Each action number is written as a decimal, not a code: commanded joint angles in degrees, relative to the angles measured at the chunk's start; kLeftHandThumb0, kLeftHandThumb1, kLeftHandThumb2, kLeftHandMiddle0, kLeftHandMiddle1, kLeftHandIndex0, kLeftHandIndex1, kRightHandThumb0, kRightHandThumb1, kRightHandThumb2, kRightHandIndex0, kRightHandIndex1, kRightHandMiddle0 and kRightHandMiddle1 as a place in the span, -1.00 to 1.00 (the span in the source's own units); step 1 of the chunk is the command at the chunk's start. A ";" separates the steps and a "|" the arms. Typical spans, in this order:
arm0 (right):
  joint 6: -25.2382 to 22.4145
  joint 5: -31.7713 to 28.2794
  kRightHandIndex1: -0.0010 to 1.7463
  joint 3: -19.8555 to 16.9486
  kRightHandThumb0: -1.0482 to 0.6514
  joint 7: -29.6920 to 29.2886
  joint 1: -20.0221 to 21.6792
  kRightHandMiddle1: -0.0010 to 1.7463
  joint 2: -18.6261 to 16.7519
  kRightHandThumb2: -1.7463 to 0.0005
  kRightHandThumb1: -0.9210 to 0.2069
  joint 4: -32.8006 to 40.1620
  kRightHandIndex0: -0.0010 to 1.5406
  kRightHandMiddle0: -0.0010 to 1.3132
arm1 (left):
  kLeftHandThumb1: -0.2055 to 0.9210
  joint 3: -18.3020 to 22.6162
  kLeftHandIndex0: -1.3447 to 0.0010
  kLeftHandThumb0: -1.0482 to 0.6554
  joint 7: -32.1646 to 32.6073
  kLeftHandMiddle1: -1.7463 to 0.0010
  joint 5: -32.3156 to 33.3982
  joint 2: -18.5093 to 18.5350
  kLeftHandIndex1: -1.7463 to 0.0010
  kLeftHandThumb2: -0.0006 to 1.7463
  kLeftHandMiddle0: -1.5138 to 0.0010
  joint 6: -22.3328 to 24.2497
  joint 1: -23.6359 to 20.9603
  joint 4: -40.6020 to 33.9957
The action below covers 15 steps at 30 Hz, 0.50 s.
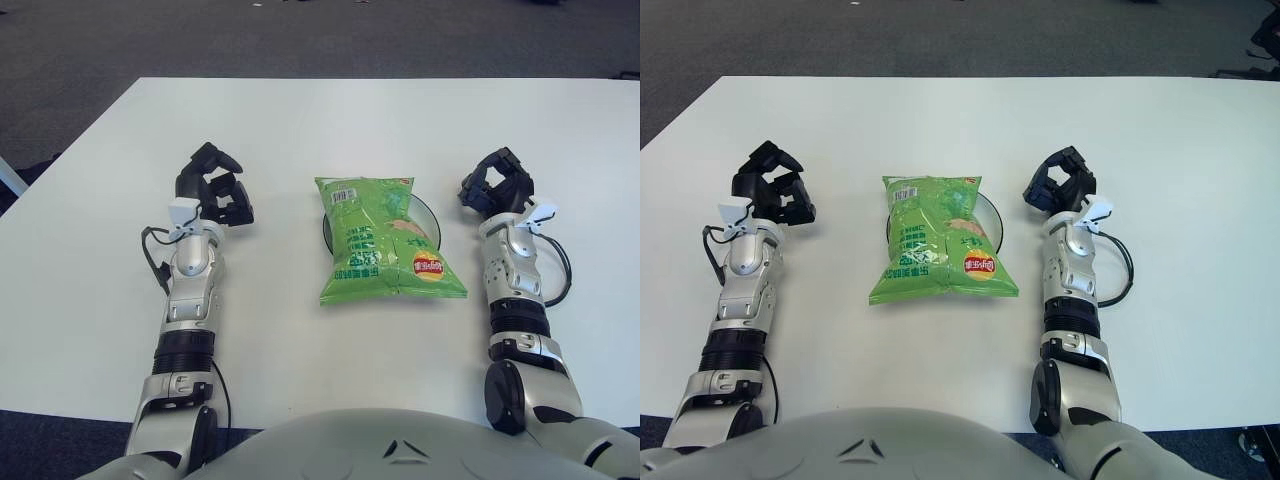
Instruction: Put the snack into the plate.
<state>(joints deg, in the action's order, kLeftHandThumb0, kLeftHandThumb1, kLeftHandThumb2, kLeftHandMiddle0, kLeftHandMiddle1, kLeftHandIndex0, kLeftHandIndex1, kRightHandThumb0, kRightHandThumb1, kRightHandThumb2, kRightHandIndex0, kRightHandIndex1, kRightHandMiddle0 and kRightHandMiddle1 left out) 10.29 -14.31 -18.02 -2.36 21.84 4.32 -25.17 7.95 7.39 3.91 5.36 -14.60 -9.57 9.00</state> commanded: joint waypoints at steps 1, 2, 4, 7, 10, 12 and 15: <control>-0.68 -0.36 1.00 0.21 -0.40 0.46 -4.35 1.00 -1.75 -0.70 0.31 -1.33 0.73 0.11 | -0.58 -2.11 -0.28 -0.49 0.74 -1.00 -0.29 -6.03 -1.00 0.91 -0.74 -0.16 8.64 5.53; -0.74 -0.39 1.00 0.24 -0.40 0.49 -4.37 1.00 -1.73 -0.70 0.31 -1.29 0.73 0.11 | -0.58 -2.19 -0.28 -0.49 0.65 -1.00 -0.18 -6.08 -1.00 0.91 -0.74 -0.16 8.71 5.53; -0.85 -0.47 1.00 0.29 -0.40 0.60 -4.41 1.00 -1.71 -0.70 0.31 -1.20 0.73 0.11 | -0.58 -2.33 -0.27 -0.49 0.60 -1.00 -0.11 -6.13 -1.00 0.91 -0.74 -0.05 8.86 5.50; -1.06 -0.69 1.00 0.34 -0.40 0.85 -4.46 1.00 -1.68 -0.70 0.31 -1.08 0.74 0.11 | -0.58 -2.52 -0.27 -0.48 0.79 -1.00 -0.27 -6.16 -1.00 0.91 -0.75 0.32 9.12 5.36; -1.29 -0.98 1.00 0.29 -0.40 1.05 -4.48 1.00 -1.72 -0.70 0.31 -0.95 0.74 0.11 | -0.58 -2.74 -0.27 -0.48 1.22 -1.00 -0.70 -6.17 -1.00 0.91 -0.75 0.54 9.30 5.32; -1.42 -1.09 1.00 0.26 -0.40 1.12 -4.49 1.00 -1.75 -0.70 0.31 -0.88 0.74 0.11 | -0.57 -2.86 -0.27 -0.48 1.44 -1.00 -0.92 -6.16 -1.00 0.90 -0.76 0.55 9.37 5.36; -1.63 -1.21 1.00 0.23 -0.40 1.19 -4.50 1.00 -1.77 -0.70 0.31 -0.76 0.74 0.11 | -0.57 -3.05 -0.26 -0.48 1.70 -1.00 -1.05 -6.12 -1.00 0.90 -0.76 0.53 9.44 5.42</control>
<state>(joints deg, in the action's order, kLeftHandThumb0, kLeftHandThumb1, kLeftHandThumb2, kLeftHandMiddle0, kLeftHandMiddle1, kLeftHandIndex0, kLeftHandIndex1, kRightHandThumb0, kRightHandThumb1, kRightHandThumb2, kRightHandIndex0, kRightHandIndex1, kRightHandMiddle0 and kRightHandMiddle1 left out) 9.43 -14.65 -17.63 -1.60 21.81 4.51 -24.52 6.73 7.86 3.75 4.96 -14.60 -9.60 8.80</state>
